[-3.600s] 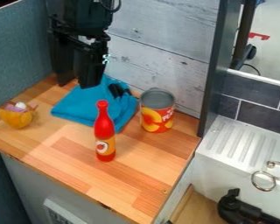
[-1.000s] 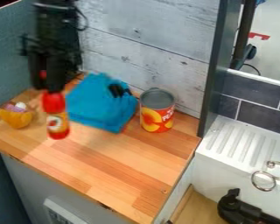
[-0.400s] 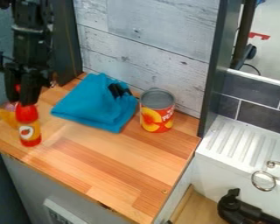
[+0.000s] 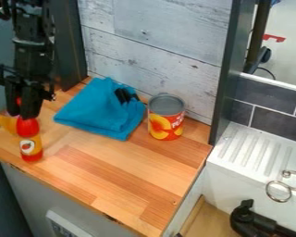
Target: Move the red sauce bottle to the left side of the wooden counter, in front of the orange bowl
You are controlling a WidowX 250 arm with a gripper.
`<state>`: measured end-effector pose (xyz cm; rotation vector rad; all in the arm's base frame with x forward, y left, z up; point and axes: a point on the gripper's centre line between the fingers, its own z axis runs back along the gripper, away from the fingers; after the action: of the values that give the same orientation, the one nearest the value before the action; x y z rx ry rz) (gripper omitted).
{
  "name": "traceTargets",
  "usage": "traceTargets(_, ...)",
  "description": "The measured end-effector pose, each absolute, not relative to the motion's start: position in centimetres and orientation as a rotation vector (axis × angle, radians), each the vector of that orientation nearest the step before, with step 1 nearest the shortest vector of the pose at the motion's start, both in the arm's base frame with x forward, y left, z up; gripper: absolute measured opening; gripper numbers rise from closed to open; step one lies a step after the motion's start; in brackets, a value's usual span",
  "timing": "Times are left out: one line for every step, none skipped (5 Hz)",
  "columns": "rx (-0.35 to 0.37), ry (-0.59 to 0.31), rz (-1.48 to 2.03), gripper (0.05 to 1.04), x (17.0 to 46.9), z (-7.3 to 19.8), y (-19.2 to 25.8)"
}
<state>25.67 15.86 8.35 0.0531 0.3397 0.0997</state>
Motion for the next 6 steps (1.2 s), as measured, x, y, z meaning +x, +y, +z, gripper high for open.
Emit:
traceTargets(0.040, 0.322, 0.105, 0.345, 25.8, 8.5, 16.4)
traceTargets(0.024, 0.294, 0.110, 0.345, 25.9, 8.2, 17.0)
traceTargets(0.014, 0.278, 0.090, 0.345, 26.1, 8.1, 17.0)
traceTargets(-0.020, 0.226, 0.080, 0.345, 25.8, 7.8, 17.6)
traceTargets(-0.039, 0.204, 0.062, 0.411, 25.7, 7.7, 17.7)
traceTargets(-0.054, 0.203, 0.053, 0.721, 25.4, 7.2, 17.6)
